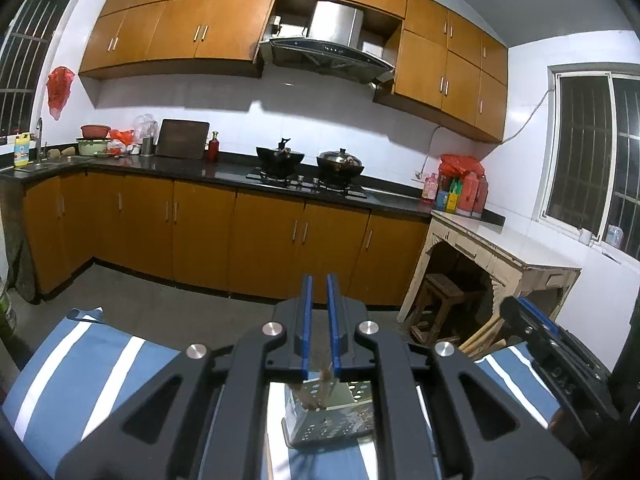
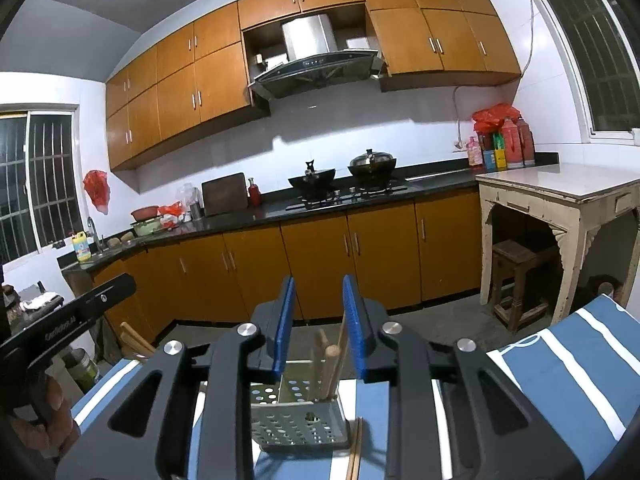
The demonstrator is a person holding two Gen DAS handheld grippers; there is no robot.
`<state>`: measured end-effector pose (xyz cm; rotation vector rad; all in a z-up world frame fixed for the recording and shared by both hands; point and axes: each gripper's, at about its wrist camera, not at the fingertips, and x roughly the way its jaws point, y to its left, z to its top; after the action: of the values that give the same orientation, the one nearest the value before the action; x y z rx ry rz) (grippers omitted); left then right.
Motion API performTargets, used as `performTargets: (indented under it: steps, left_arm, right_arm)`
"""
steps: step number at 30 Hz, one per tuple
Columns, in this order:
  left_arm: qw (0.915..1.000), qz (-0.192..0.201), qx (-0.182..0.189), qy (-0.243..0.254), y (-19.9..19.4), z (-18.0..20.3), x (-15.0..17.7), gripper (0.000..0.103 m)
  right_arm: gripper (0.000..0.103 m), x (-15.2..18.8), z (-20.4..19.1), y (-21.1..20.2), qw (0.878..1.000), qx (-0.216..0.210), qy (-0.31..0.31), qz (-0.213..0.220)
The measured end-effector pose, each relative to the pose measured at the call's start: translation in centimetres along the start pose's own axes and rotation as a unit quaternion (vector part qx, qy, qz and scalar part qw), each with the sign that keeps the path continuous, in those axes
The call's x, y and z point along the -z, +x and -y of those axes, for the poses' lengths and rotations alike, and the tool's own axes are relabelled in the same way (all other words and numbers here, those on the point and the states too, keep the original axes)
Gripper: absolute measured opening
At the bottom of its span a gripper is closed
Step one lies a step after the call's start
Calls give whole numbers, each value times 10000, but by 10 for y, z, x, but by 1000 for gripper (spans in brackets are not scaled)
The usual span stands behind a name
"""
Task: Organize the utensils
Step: 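Lower the left tool's chopstick into the holder and open while the right tool does likewise, then move both open tools back down over the loose chopsticks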
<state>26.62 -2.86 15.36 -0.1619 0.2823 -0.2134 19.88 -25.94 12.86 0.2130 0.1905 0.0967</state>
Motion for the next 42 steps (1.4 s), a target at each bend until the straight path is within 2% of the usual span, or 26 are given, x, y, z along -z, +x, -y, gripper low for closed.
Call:
performTargets:
  steps: [6, 9, 11, 13, 17, 19, 22, 25, 30, 36, 42]
  left_arm:
    - [9999, 112, -50, -21, -39, -11, 4, 17]
    - [9999, 21, -124, 7, -57, -21, 17, 19]
    - [9997, -102, -209, 23, -64, -28, 31, 21]
    - [9991, -317, -284, 14, -67, -36, 50, 23]
    - [9941, -979, -466, 61, -54, -54, 98, 24]
    - [9881, -1433, -553, -13, -42, -67, 126, 24]
    - [9794, -1912, -636, -102, -27, -79, 156, 24]
    - [9730, -2206, -645, -205, -20, -87, 178, 24]
    - [9670, -2454, -641, -234, -13, -90, 194, 24]
    - [9640, -2573, -629, -228, -8, -87, 198, 24]
    - [9617, -2668, -582, -236, -2, -84, 201, 24]
  right_arm:
    - [26, 11, 12, -33, 9999, 41, 30, -86]
    - [26, 34, 22, -43, 9992, 155, 20, -380]
    - [26, 57, 29, -41, 9969, 268, 29, -733]
    - [26, 79, 34, -34, 9932, 312, 102, -1113]
    - [26, 134, 44, -9, 9766, 326, 311, -2104]
    - [26, 154, 42, 4, 9663, 234, 379, -2534]
    - [26, 172, 36, 20, 9561, 156, 369, -2902]
    - [26, 186, 27, 28, 9510, 180, 260, -3074]
    - [26, 196, 25, 41, 9453, 286, 154, -3246]
    - [25, 198, 24, 45, 9438, 514, -60, -3266]
    - [21, 200, 34, 43, 9421, 624, 9, -3294]
